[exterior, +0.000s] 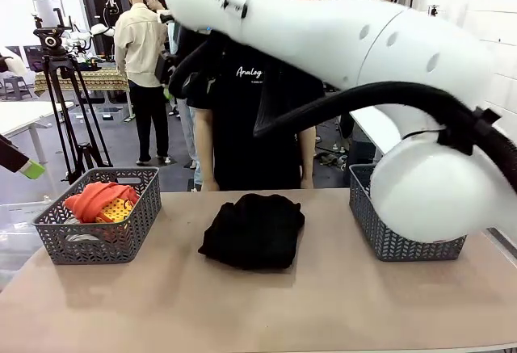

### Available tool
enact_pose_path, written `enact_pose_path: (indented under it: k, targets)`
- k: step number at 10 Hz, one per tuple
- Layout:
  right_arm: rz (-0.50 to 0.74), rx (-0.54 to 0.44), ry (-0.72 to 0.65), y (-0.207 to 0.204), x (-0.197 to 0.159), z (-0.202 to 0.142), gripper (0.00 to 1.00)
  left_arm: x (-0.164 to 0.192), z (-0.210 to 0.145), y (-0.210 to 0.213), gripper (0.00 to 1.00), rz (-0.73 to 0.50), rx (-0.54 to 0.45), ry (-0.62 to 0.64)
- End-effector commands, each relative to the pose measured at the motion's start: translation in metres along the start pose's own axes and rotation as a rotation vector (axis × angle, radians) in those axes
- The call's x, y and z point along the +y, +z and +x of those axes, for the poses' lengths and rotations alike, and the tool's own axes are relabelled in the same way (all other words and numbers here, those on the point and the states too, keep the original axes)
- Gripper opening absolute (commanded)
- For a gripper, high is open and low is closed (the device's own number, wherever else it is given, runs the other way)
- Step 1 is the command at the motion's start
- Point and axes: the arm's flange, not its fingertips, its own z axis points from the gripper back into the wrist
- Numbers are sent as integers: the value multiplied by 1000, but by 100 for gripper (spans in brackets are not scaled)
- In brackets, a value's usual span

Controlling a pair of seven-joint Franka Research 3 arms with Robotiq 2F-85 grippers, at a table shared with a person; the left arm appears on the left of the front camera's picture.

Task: Sort the tops and bottoms.
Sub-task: Lift clothes from the center of the table with your left hand.

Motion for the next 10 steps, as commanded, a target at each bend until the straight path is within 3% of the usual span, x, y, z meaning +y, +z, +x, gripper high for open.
enact_pose_path:
  k: [1,2,3,4,7,8,10]
  targets:
    - [-46,43,93,1,-9,-184,100,0,0,0,98,1,1,0]
    - [-42,48,181,3,-4,-180,100,0,0,0,98,1,1,0]
    - [-14,-43,244,7,5,-168,100,0,0,0,98,1,1,0]
    - [-21,54,86,23,3,-9,100,0,0,0,98,1,1,0]
    - [-18,50,143,25,8,-9,100,0,0,0,98,1,1,0]
    - [-10,191,248,7,2,-22,100,0,0,0,98,1,1,0]
    - [38,224,197,10,-47,-96,100,0,0,0,98,1,1,0]
